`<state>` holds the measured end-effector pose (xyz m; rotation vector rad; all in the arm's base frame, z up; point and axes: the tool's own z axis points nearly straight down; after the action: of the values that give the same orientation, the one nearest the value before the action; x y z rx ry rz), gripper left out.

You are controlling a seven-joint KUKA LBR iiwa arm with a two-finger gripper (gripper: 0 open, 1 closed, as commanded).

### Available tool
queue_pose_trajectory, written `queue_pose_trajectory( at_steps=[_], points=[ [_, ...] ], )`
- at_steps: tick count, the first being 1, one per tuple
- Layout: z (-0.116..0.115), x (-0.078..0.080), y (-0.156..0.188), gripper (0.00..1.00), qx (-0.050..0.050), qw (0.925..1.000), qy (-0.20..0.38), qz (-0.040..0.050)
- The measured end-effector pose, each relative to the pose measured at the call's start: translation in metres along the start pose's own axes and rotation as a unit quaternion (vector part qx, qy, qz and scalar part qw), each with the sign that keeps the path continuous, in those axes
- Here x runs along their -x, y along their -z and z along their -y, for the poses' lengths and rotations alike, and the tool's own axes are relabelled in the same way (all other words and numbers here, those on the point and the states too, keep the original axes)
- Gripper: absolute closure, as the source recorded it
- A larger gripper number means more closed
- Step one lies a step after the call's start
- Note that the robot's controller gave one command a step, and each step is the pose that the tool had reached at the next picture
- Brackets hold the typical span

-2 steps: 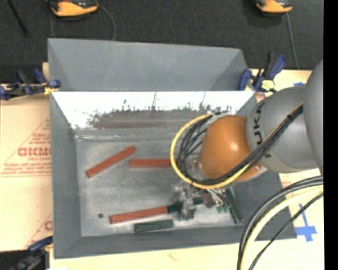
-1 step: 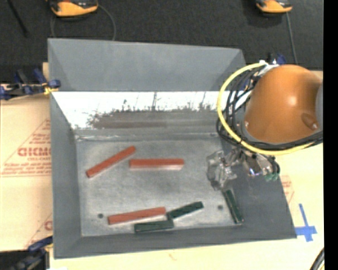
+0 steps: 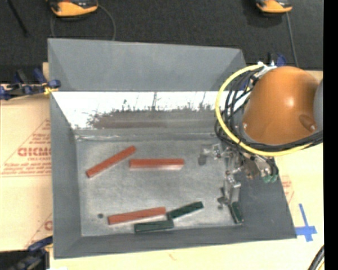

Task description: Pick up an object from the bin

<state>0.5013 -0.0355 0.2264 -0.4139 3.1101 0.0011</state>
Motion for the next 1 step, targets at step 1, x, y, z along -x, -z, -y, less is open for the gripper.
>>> queue_pose_trajectory(
  at_steps=[1],
  points=[
    [-0.0517, -0.0062, -0.1362, 0.00, 0.002, 1.0000, 0.007, -0.0036]
  ],
)
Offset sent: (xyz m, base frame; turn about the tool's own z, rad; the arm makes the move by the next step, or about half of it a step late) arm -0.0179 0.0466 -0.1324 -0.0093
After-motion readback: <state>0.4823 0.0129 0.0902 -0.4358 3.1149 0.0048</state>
